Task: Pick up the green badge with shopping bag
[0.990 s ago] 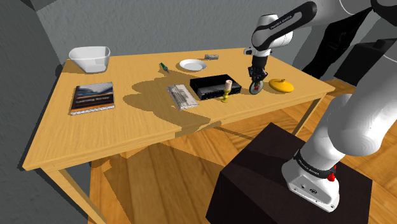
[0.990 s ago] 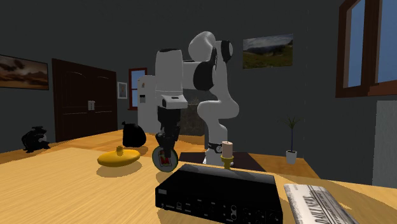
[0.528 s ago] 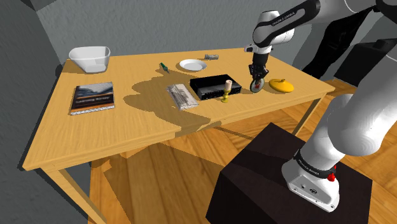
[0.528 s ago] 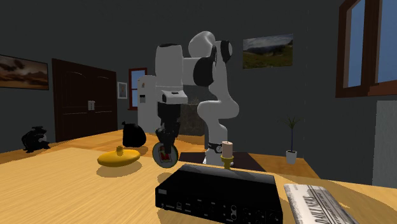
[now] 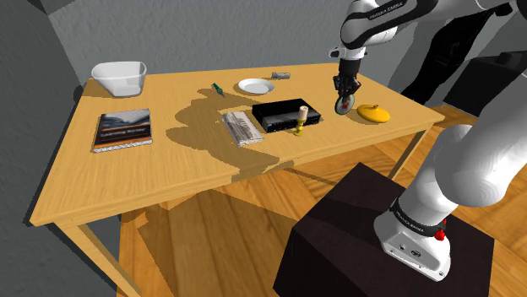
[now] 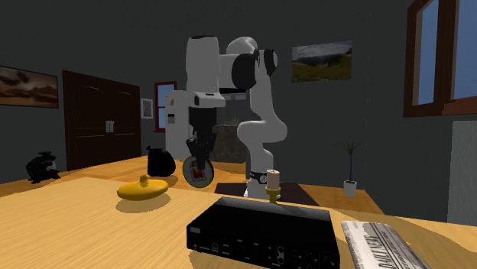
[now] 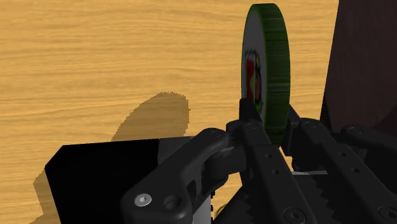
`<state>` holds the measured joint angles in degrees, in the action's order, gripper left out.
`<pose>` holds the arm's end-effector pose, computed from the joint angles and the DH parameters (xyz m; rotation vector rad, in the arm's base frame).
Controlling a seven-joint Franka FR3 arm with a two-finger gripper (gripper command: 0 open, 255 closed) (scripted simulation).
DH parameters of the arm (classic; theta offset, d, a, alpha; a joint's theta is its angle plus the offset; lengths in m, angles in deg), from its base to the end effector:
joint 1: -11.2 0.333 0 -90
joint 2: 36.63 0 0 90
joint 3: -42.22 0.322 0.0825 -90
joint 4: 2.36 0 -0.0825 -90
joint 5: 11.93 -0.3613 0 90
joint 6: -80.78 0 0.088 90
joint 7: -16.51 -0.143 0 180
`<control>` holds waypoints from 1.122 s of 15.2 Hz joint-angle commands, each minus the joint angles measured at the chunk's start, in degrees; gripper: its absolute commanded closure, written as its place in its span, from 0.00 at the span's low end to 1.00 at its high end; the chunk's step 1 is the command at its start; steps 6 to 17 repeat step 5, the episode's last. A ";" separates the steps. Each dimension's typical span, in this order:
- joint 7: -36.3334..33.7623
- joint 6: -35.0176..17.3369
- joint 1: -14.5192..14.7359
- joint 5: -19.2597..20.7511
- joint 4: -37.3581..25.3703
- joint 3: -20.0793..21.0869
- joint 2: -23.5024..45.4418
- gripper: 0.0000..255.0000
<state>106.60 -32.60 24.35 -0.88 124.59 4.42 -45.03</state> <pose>0.4174 -0.2157 0.3984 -2.5085 -1.7906 0.2043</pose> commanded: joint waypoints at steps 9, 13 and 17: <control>-0.29 3.37 -0.01 0.56 -2.06 0.48 -1.47 1.00; -0.29 3.37 -0.01 0.56 -2.06 0.48 -1.47 1.00; -0.29 3.37 -0.01 0.56 -2.06 0.48 -1.47 1.00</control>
